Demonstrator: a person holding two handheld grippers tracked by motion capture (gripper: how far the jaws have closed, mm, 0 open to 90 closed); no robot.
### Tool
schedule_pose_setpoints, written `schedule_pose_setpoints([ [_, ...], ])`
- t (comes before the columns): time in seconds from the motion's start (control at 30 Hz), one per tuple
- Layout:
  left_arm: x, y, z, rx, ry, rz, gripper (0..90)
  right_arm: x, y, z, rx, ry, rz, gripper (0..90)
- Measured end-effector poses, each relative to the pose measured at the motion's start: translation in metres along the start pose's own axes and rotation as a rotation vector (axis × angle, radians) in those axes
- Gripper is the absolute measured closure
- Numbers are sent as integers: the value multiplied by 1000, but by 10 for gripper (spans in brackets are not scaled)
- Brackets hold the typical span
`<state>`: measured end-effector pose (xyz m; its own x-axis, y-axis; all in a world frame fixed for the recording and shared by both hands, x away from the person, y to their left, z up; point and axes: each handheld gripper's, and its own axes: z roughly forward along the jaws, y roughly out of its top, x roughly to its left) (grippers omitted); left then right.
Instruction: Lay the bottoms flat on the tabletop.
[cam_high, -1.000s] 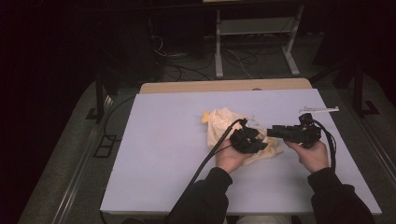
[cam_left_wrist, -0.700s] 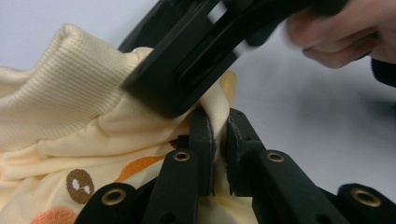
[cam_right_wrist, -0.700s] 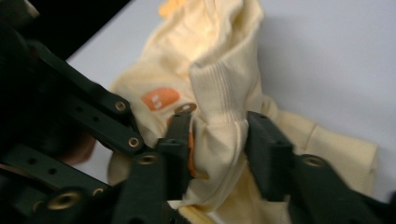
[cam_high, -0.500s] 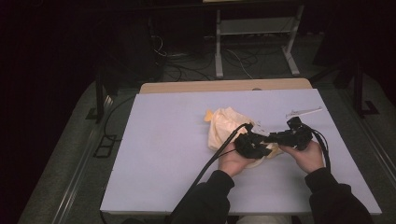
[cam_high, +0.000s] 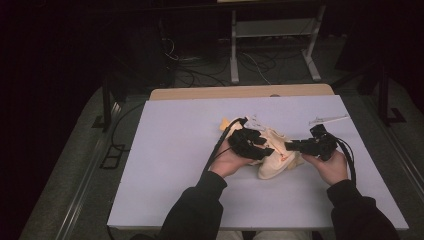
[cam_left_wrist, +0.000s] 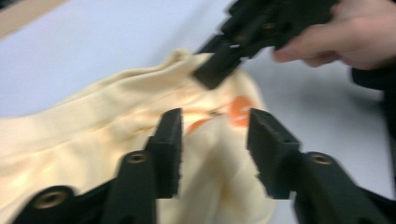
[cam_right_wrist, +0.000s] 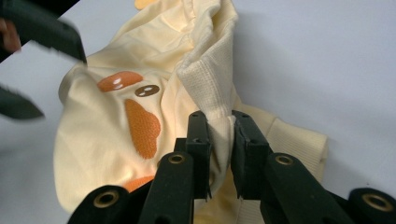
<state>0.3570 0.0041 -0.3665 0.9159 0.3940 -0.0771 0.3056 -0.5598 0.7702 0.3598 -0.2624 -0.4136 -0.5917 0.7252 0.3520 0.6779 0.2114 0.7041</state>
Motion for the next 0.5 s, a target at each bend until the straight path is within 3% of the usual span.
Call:
schedule_pose_setpoints([
  [0.2,18,-5,-16,-29,44,-67,376,-2,-1,0,0,3,8,775],
  [0.5,36,-10,-24,-51,80,-147,314,-2,-1,0,-3,7,16,774],
])
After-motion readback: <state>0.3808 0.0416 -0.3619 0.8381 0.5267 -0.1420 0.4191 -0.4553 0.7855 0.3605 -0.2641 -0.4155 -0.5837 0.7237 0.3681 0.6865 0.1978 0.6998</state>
